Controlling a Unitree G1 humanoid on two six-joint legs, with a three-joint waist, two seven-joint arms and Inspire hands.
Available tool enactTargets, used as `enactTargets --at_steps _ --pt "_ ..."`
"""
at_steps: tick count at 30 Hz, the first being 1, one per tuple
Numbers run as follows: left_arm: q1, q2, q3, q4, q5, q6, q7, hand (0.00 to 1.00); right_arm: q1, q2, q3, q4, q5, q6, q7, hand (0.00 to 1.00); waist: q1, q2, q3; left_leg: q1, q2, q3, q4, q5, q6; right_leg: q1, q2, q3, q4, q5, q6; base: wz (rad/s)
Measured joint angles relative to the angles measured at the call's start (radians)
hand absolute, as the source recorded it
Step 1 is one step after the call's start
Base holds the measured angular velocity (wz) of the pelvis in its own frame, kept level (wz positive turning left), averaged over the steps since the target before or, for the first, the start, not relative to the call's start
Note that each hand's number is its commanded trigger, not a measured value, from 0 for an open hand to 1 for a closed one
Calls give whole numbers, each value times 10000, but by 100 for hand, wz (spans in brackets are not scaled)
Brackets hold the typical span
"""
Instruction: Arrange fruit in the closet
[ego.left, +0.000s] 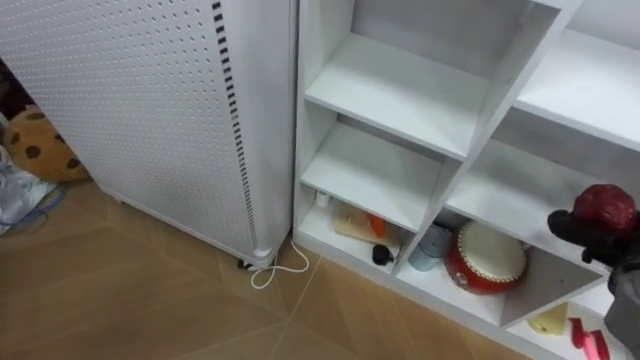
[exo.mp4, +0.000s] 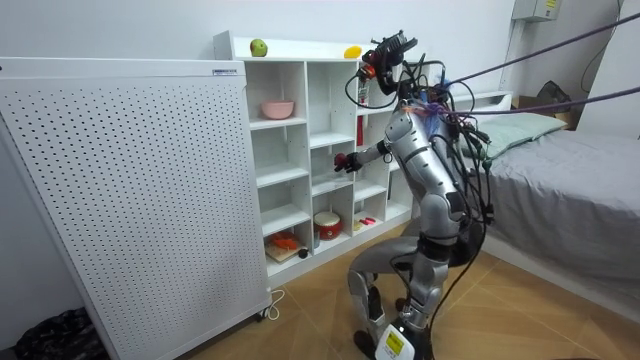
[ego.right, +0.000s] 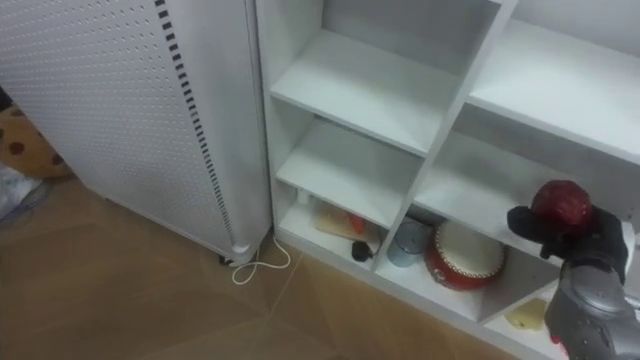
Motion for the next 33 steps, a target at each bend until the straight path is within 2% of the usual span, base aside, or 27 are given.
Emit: enactTargets --at_steps 2,3,5,9,11,21,24,28,33 --pt "229 64 0 -2 -1 -1 3 0 0 -21 -331 54 26 2 29 100 -9 11 6 10 -5 -9 -3 -2 6 25 4 -13 -20 5 12 0" --pt "303 88 0 -7 5 0 6 0 0 -50 -371 56 46 2 34 0 -10 12 6 9 -9 -8 -3 -2 7 23 1 -10 -22 7 15 0" --pt "662 192 1 -89 9 1 35 0 -21 -205 -401 56 182 2 60 0 -47 31 -4 4 -28 -5 -28 -4 13 19 -15 -6 -43 4 23 0" --pt "1015 216 12 -95 85 -19 166 0 -60 -348 -591 71 372 -2 111 0 -39 57 -3 35 -35 26 -93 25 68 30 -20 14 -87 15 41 0" --pt "1116 215 11 -90 78 -71 167 0 -185 -367 -727 94 542 -16 107 0 -35 115 25 17 -35 38 -101 25 69 -7 -19 26 -83 6 43 0" --pt "1127 246 315 -372 425 -179 189 0 -692 -386 -841 777 928 -36 79 0 -23 180 17 -134 -8 51 -48 4 68 -178 31 43 -30 -40 19 0" --pt "1127 244 354 -549 499 -174 208 0 -825 -385 -1101 792 943 -35 52 0 -15 271 11 -137 -7 57 -43 -5 80 -180 30 49 -40 -35 32 0" --pt "1249 244 352 -1017 597 -117 455 0 -1132 -385 -1101 964 1146 -31 -341 0 122 384 -9 -108 2 119 -58 -5 87 -202 42 126 -49 -8 67 -2" --pt "1263 171 336 -1063 606 -67 894 0 -1265 -385 -1101 1086 1156 -4 -867 0 270 397 -8 -42 -32 133 -153 -1 87 -173 94 172 -114 20 82 1"
